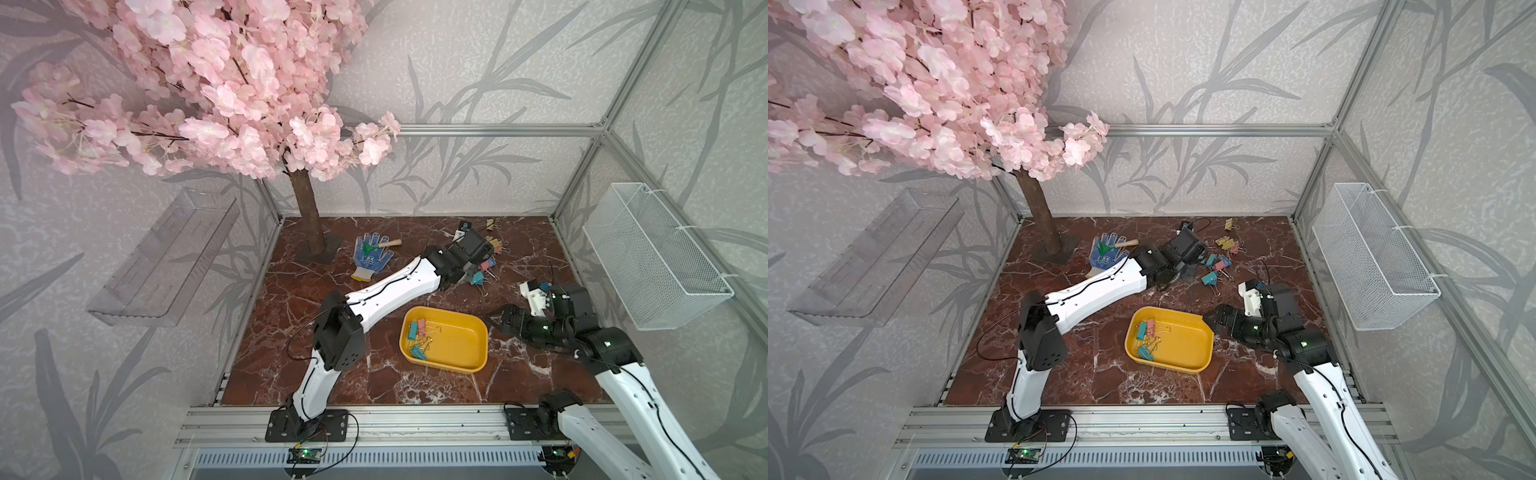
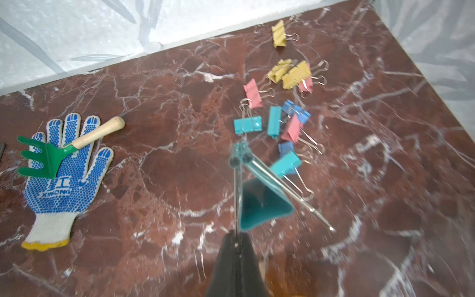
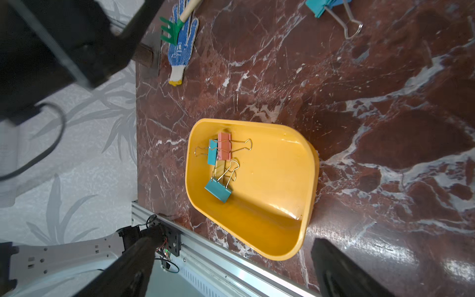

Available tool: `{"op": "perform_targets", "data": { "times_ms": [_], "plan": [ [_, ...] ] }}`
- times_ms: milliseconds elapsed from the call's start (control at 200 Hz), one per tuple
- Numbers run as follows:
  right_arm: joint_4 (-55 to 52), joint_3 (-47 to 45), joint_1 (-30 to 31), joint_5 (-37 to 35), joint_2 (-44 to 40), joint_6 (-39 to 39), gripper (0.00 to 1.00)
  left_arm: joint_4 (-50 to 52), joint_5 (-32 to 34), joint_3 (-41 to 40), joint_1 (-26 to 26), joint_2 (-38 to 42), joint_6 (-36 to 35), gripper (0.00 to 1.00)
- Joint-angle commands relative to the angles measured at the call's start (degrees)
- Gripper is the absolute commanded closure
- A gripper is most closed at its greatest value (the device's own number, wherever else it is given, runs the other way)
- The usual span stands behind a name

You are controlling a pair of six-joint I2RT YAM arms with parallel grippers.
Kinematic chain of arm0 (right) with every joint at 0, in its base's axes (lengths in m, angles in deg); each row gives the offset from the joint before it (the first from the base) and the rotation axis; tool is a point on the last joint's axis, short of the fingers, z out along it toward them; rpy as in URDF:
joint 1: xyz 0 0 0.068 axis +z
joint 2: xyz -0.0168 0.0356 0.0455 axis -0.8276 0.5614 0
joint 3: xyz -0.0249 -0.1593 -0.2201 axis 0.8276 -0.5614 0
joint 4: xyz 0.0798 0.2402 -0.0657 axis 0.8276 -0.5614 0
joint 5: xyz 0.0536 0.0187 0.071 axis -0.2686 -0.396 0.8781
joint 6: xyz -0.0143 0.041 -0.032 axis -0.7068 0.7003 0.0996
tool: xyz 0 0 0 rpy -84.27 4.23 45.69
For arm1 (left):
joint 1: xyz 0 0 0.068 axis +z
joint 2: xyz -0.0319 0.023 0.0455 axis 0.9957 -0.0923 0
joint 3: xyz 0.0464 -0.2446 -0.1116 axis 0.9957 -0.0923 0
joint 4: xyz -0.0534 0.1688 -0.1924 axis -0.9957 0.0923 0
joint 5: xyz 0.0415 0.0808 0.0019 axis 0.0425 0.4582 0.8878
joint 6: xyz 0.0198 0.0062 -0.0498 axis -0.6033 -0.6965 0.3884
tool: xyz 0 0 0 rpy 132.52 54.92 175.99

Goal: Put the binder clips in the storage box
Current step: Place the binder clip in the storage box.

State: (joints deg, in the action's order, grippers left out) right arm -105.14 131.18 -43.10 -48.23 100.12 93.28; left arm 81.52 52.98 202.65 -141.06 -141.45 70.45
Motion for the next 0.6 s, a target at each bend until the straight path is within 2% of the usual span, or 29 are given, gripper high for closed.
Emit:
{"op": "perform_targets", "data": {
  "times_ms": [0, 110, 210, 280, 375, 595],
  "plan": [
    [1.50, -1.58, -0.10, 1.74, 0.00, -1.84, 0.01, 12.24, -2.85, -5.58, -5.92, 6.57, 2.12, 1.00],
    [2.35, -3.26, -0.10, -0.69, -1.93, -0.10, 0.00, 9.96, -14.00, -15.39, -8.76, 10.85, 7.25, 1.00],
    [1.54, -4.74, -0.14, -3.63, -3.04, 0.85, 0.01, 3.77, -17.41, -25.23, -9.88, 14.15, 12.41, 1.00],
    [-0.64, -5.51, -0.14, -7.14, -3.97, 1.85, 0.01, 0.76, -18.23, -30.65, -9.80, 15.19, 14.83, 1.00],
    [-3.81, -6.27, -0.10, -10.77, -5.73, 2.37, 0.00, -0.27, -17.59, -33.75, -9.70, 14.21, 15.33, 1.00],
    [-6.08, -6.07, -0.18, -10.51, -6.54, 2.00, 0.01, 0.33, -17.57, -36.67, -9.58, 11.62, 14.46, 0.99]
  ]
}}
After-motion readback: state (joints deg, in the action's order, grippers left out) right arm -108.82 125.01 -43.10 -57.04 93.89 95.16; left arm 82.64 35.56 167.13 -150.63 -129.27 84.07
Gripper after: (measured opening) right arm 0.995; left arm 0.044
